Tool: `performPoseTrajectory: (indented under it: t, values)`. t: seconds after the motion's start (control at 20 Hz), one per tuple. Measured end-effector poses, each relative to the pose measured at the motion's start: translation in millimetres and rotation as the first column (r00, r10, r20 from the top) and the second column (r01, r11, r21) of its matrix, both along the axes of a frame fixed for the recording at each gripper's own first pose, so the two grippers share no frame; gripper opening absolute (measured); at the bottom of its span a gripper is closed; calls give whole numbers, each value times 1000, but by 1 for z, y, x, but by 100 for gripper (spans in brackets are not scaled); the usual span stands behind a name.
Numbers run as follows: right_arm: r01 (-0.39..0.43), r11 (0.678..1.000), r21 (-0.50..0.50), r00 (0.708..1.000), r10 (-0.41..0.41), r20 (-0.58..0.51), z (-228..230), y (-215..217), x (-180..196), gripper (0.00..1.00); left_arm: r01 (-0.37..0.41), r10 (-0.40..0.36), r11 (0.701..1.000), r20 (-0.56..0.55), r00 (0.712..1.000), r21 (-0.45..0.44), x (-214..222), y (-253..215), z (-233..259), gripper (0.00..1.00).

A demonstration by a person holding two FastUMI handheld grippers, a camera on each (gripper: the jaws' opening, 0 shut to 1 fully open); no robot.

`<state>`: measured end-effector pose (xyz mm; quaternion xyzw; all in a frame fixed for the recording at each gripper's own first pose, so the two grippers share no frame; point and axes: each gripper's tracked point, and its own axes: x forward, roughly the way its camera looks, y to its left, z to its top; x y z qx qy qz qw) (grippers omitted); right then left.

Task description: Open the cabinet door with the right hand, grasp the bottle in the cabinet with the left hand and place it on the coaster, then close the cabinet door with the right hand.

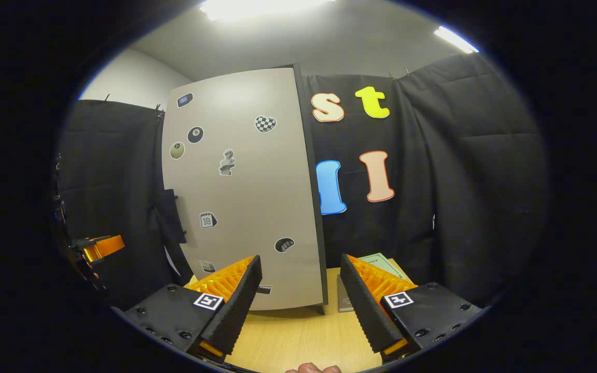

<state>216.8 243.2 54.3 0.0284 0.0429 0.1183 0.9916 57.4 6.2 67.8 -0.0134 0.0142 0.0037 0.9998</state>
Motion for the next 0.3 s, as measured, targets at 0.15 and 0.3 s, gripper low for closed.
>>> performPoseTrajectory:
  t: [0.15, 0.3]
  values:
    - [14, 1000, 10, 1000, -14, -5, -2, -10, 4, 97, 20, -20, 1000, -5, 1000, 8, 8, -17, -2, 86]
    - [23, 1000, 10, 1000, -23, 2, -1, -23, 10, 97, 37, -37, 999, -5, 999, 3, 15, -39, -3, 86]
